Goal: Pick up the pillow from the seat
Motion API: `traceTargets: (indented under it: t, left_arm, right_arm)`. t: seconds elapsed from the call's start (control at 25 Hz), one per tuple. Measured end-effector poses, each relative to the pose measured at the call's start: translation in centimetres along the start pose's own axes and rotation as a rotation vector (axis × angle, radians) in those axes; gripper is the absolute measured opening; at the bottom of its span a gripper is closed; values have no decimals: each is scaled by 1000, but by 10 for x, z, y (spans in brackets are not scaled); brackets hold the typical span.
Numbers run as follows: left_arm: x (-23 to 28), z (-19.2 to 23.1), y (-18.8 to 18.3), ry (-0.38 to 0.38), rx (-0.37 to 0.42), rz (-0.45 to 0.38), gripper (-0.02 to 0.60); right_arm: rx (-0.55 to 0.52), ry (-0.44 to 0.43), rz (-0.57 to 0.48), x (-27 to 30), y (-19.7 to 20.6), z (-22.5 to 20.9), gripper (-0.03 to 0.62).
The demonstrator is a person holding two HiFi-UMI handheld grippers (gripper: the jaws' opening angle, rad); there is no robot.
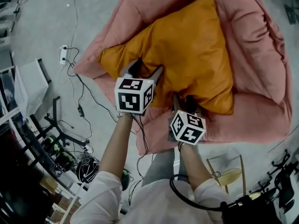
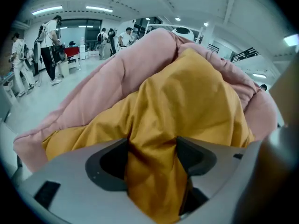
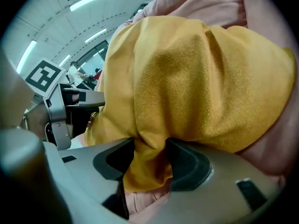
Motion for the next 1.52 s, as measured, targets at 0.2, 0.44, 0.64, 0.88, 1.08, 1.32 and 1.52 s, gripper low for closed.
traceTargets:
  t: [0.2,0.44,0.64,0.88,1.08,1.32,1.52]
  left_arm:
    - [9,0,3,-23,-19,26,299]
    - [14,0,9,-47,15,52,115]
    - [8,-4,16,-53,25,34,25]
    - [-37,-20,1,-46,-38,-16,15]
    - [-81,-22,-17,-72,-75,-110,17]
    - [-157,-18,-48,-151,-164,-245,17]
    - [-217,-27,-56,-239,-251,-324,17]
  right_arm:
    - [1,75,-13,13,-1,-2,218]
    - [28,76,-24,28,5,-9,106]
    - [35,41,-7,25,11,-7,41]
    - [56,-16,8,-12,-2,1,35]
    - [-12,-83,-26,-37,-20,21,34]
    - [-143,-216,-126,-67,-69,61,34]
    - [-218,-317,-149,-99,-96,88,34]
Point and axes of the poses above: the fingertips, and each gripper's own axes: x forward along the fingers, z to its left, y out of its underside, the point moved 5 cm from there along -x, backward along the fingers, and after that the axes turned 15 degrees about -z, right-handed, at the moved point
